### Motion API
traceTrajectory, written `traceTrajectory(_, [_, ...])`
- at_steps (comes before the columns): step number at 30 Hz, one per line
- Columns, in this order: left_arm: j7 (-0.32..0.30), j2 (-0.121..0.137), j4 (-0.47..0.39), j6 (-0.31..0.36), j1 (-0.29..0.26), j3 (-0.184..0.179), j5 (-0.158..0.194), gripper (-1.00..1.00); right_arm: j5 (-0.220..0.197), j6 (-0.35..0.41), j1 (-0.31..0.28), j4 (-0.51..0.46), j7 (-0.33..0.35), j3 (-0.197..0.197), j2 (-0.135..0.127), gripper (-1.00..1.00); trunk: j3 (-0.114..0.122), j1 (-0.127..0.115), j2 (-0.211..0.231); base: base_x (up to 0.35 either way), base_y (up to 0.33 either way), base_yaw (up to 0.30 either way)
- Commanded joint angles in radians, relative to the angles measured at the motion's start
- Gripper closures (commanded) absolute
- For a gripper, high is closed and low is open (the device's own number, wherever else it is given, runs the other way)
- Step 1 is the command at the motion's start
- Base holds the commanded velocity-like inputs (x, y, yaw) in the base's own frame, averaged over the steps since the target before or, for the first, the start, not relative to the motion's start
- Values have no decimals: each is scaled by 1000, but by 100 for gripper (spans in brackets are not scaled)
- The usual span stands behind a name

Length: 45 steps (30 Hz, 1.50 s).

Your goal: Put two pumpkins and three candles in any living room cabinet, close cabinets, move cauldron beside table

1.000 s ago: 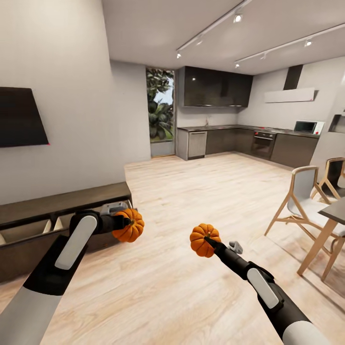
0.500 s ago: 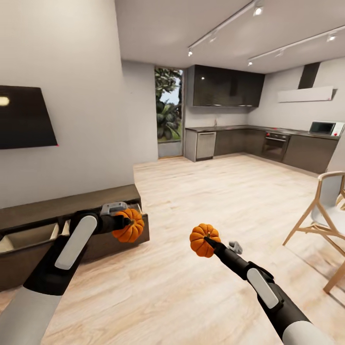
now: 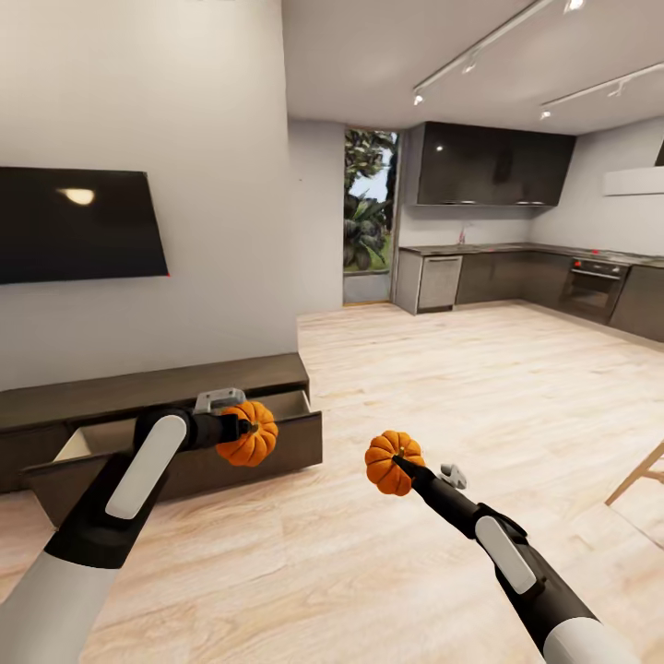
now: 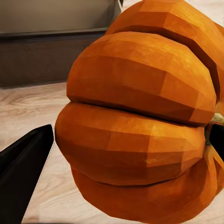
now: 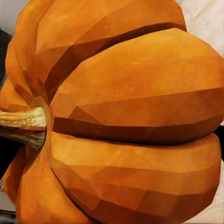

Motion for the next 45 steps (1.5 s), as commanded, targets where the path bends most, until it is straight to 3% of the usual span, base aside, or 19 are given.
traceTrajectory(1, [11,1,-1,0,-1,-2,7,100,-18,7,-1,-1,0,1,-1,100,-1,0,-1,0,0,292])
traceTrajectory(14, [11,1,0,0,-1,-2,7,100,-18,7,-1,0,0,1,-1,100,-1,0,-1,5,0,292])
traceTrajectory(22, [11,1,0,0,-1,-2,7,100,-19,5,-1,-1,1,1,-2,100,-1,0,-1,244,64,268])
traceTrajectory(45, [10,1,0,0,-1,-1,7,100,-19,8,-1,-1,-3,0,-2,100,-1,0,-1,308,28,11])
